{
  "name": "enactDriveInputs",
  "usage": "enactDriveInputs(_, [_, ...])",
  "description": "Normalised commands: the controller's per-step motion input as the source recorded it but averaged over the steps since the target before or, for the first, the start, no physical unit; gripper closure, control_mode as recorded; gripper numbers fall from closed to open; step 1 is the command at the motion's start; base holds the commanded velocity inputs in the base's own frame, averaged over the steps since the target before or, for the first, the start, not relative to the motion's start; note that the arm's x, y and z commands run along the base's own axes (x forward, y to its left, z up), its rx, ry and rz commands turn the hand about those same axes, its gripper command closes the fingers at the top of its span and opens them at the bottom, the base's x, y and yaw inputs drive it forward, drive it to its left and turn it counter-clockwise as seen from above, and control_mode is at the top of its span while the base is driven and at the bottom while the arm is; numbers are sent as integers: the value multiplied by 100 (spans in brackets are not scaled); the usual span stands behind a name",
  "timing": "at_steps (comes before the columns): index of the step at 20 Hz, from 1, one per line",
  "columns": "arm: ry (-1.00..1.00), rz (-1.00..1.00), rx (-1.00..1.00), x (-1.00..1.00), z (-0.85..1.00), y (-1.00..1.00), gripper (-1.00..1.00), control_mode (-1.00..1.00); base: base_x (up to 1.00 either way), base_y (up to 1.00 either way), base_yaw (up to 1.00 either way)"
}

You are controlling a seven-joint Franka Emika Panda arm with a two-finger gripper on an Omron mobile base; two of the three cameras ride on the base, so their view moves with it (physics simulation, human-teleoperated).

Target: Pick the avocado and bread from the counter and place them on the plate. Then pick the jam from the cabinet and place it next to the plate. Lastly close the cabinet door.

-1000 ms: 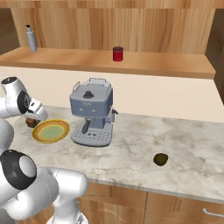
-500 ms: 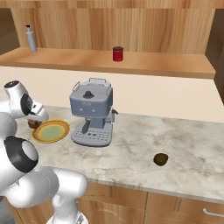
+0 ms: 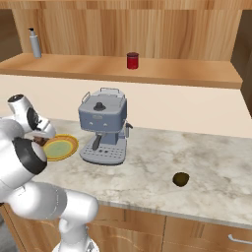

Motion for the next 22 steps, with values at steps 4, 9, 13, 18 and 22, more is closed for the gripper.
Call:
enactDriveInputs(4, [3, 1, -3, 16, -22, 10, 100, -100, 0, 0, 0])
enactDriveInputs(9, [3, 1, -3, 12, -23, 8, 100, -100, 0, 0, 0])
enactDriveInputs(13, [3, 2, -1, 11, -22, 0, 100, -100, 0, 0, 0])
enactDriveInputs(18, [4, 2, 0, 16, -23, 0, 100, -100, 0, 0, 0])
enactDriveInputs(22, [4, 1, -1, 13, -23, 0, 100, -100, 0, 0, 0])
